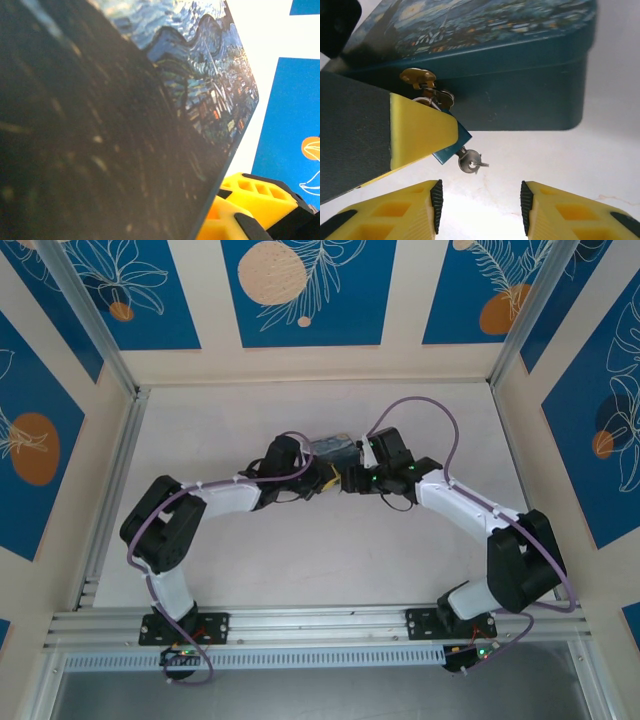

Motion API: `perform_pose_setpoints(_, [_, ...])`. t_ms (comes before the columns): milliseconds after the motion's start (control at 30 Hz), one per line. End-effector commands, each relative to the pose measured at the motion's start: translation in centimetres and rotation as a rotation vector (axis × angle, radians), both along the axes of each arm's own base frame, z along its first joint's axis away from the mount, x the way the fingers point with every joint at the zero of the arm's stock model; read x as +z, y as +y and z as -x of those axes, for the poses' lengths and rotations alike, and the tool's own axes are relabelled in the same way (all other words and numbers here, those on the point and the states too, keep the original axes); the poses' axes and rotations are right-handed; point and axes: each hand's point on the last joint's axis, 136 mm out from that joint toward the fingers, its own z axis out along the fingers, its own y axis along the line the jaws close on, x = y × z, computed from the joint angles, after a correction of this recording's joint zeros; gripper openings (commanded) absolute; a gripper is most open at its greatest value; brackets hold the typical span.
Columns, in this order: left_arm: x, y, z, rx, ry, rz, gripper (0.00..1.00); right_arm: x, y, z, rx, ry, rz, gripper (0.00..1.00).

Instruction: Unlock the padlock with the key

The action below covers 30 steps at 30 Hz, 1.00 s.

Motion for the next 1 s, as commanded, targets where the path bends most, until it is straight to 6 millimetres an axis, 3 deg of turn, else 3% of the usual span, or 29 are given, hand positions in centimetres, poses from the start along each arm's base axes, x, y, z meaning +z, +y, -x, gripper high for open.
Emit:
perform_pose_setpoints(0, [1.4,-0.7,0.0,-0.064,-0.021,0.023,0.00,-1.2,-0.2,-0.4,0.053,-0.058,0.100,0.45])
perform_pose_setpoints(400, [1.7,-1.0,0.1,-0.102,-0.012,0.033,0.00,-2.5,0.4,-1.2,0.085,-0.092,0.194,0.44])
perform_pose_setpoints(700, [1.5,-1.1,0.2,-0.112,-0.006,0.031,0.00,-2.3,1.2,-2.0,0.086,-0.100,0.192,0.39])
perform_pose_setpoints(967, [1.3,-1.1,0.3,-0.116,-0.003,0.030,0.00,-1.5,1.7,-2.7,0.083,-0.111,0.179,0.28])
